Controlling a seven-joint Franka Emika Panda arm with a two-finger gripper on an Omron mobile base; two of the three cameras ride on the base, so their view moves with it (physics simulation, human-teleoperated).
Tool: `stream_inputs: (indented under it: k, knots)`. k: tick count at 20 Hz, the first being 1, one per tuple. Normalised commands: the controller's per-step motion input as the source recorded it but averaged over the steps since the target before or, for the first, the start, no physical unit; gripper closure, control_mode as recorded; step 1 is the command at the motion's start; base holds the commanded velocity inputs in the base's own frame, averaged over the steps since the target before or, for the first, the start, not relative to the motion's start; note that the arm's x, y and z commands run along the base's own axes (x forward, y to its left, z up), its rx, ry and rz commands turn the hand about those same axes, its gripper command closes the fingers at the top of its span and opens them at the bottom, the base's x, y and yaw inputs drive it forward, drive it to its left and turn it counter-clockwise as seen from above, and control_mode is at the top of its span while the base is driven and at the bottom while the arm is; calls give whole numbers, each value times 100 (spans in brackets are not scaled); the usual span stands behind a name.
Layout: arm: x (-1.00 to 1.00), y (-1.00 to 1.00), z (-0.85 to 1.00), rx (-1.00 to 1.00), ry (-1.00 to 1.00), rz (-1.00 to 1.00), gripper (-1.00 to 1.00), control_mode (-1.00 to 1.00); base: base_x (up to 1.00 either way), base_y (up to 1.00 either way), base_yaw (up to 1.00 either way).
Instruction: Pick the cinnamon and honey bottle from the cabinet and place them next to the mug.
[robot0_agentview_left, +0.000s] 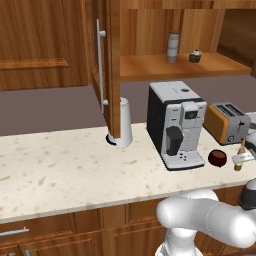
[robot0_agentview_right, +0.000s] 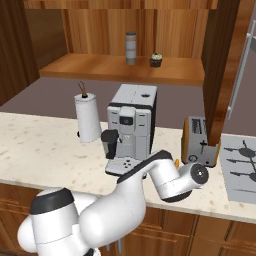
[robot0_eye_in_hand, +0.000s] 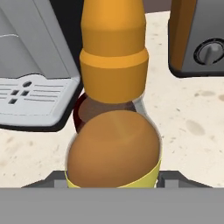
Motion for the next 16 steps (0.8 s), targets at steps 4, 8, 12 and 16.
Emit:
stream_inputs:
  k: [4, 8, 12, 16]
  knots:
    - [11, 0, -1, 0, -1, 0, 100, -100, 0, 0, 0]
    - [15, 0, 0, 0, -1, 0, 100, -100, 0, 0, 0]
    - [5, 0, 0, 0, -1, 0, 100, -100, 0, 0, 0]
    - [0, 0, -13, 0, 0, 0, 100, -100, 0, 0, 0]
